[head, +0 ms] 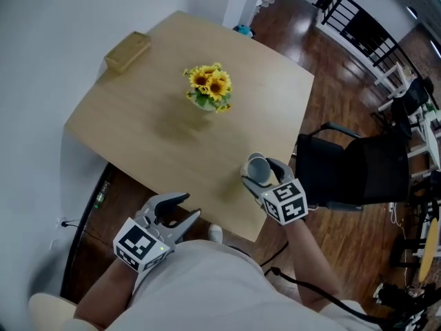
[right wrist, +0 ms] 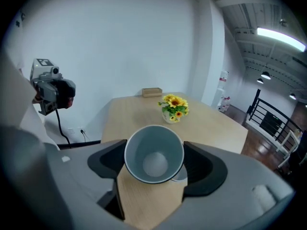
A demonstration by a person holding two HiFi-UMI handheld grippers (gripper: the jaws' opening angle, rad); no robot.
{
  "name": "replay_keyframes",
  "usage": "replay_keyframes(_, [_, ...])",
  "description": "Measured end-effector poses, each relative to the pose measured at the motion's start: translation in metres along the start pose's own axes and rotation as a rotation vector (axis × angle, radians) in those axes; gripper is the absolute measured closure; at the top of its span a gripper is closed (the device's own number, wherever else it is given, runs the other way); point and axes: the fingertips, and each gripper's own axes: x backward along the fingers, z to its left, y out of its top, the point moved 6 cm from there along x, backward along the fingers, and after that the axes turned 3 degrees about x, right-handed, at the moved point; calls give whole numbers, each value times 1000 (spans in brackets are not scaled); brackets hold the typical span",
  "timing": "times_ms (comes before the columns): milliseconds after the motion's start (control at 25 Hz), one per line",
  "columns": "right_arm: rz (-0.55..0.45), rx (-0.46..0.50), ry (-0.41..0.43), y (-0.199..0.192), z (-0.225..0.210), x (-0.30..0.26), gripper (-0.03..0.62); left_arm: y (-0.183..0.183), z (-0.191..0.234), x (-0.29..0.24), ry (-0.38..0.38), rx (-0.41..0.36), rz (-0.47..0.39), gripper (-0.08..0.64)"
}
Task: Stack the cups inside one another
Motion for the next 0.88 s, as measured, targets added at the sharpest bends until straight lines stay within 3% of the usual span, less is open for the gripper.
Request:
replay_keyframes(240, [10, -32, -47, -20, -51, 3, 221, 2, -13, -23, -7, 20, -7, 390])
replay_keyframes(680, [66, 38, 61, -50, -67, -56, 218, -11, -31, -21, 172, 82, 11, 390])
replay_keyframes(880, [32, 19, 110, -63, -70, -54, 173, -23, -61, -22, 246, 128, 47, 390])
